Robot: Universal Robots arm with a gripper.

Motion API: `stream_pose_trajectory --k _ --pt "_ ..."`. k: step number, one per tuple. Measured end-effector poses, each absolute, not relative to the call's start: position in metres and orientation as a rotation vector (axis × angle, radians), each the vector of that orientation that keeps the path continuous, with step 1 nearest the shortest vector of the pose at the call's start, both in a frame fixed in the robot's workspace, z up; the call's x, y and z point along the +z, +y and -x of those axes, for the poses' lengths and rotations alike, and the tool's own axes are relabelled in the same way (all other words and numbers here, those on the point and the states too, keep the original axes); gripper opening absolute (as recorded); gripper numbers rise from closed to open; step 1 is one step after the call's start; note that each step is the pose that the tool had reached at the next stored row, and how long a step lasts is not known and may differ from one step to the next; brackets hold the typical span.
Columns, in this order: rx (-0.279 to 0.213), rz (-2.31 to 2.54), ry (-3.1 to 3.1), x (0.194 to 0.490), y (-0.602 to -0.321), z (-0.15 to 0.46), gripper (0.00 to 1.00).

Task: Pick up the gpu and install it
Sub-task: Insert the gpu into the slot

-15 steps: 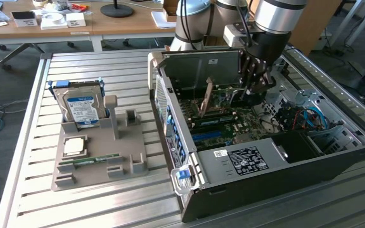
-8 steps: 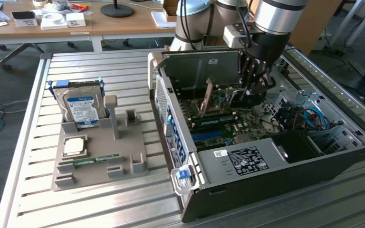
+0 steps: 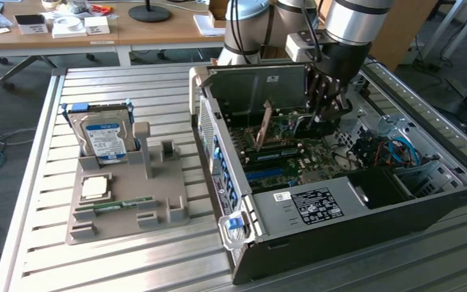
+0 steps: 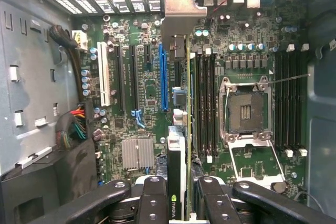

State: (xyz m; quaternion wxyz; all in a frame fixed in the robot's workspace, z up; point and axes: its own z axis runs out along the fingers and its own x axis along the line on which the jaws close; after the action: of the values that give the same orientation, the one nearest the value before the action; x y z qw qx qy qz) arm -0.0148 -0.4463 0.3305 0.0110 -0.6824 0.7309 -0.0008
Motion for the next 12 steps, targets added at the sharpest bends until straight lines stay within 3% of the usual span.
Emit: stream_pose_trajectory --k 12 --pt "-0.003 2.129 2.281 0.3273 -0.4463 0.0148 0.27"
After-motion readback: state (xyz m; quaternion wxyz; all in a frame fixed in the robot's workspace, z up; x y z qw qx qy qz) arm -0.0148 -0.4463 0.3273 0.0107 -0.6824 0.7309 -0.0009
